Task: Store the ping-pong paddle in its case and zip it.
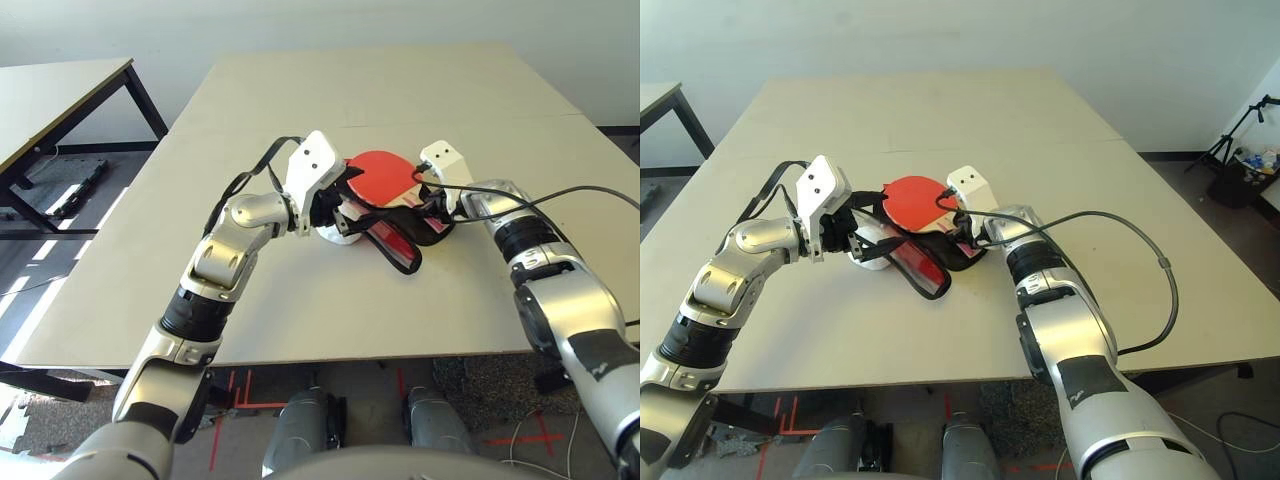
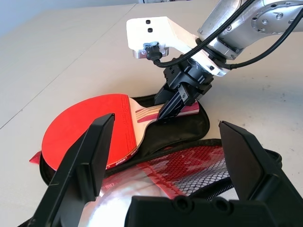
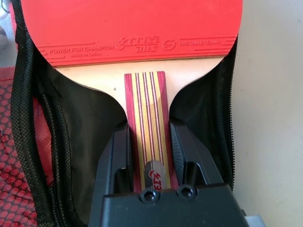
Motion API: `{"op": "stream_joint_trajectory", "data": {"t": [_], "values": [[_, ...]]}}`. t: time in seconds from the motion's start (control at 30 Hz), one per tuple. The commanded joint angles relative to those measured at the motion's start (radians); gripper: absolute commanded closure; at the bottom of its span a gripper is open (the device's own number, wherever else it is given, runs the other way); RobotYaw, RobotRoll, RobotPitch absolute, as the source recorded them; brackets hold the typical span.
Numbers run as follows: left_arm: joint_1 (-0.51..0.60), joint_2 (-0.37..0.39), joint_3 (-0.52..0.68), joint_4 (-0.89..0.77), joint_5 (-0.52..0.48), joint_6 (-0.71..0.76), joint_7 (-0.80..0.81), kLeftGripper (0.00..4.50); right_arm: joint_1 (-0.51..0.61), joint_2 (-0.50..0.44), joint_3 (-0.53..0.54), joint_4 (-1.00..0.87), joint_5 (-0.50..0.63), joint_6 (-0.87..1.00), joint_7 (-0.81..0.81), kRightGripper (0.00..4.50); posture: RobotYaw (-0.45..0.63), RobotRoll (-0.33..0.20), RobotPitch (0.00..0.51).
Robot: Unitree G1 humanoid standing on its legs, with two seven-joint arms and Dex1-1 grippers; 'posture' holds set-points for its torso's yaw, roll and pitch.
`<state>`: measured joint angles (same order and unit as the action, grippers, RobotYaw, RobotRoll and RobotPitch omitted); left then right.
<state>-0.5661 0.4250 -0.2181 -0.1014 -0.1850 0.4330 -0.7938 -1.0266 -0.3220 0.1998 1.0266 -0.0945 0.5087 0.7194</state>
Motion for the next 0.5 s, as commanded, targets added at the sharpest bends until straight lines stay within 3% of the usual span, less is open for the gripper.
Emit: {"op": "stream_joint_trajectory", "data": {"t": [0.03,0.37,0.5], "values": [[0.004,-0.001,-0.016,-0.007,0.011,0.0,-0.002,0.0,-0.026,0.012,-0.021,0.025,0.001,-0.008,-0.027,3.05,0.01,0.0,0.0],[0.011,0.002,-0.016,-0.009,0.014,0.001,-0.003,0.0,-0.013,-0.015,-0.074,-0.002,0.034,-0.069,0.017,0.02,0.01,0.0,0.001],[0.007,0.022,0.004,-0.023,0.005,0.013,-0.011,0.0,-0.005,-0.037,-0.091,-0.024,0.042,-0.087,0.047,0.02,0.02,0.0,0.004]]}}
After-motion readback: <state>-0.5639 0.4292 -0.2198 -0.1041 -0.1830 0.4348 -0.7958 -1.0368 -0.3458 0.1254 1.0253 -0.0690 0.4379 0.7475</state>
